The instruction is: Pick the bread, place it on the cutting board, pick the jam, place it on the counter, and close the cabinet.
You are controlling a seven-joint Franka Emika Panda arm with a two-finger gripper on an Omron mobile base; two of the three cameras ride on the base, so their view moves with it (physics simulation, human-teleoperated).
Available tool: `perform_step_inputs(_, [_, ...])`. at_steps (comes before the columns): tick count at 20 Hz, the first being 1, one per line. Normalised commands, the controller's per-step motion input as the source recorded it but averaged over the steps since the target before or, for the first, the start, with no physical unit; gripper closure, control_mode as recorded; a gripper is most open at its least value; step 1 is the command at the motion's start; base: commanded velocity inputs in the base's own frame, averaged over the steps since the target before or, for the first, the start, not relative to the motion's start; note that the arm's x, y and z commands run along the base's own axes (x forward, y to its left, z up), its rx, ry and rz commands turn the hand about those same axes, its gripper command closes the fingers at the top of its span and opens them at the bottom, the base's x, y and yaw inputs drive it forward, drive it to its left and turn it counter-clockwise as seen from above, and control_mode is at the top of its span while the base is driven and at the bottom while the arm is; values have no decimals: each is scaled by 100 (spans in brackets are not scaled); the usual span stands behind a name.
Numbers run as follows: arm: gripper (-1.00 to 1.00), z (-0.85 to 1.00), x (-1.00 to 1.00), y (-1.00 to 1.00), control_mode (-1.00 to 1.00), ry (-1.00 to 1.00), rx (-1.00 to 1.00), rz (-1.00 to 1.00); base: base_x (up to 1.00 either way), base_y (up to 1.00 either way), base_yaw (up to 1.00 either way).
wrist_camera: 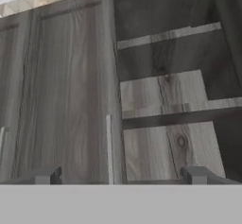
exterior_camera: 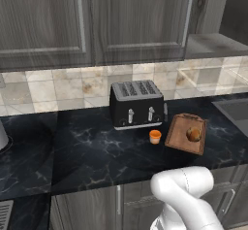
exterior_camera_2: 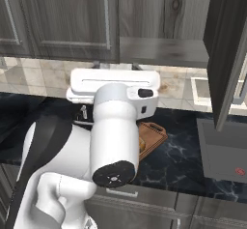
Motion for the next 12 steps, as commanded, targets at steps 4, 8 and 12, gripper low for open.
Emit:
perform_step_inputs(4, [-100, 0, -29, -11, -100, 0, -2, -7, 0, 0, 0])
perform_step_inputs(8, [-100, 0, -28, -7, -100, 0, -2, -8, 0, 0, 0])
perform_step_inputs(12, [-100, 0, -29, -8, -100, 0, -3, -9, 0, 0, 0])
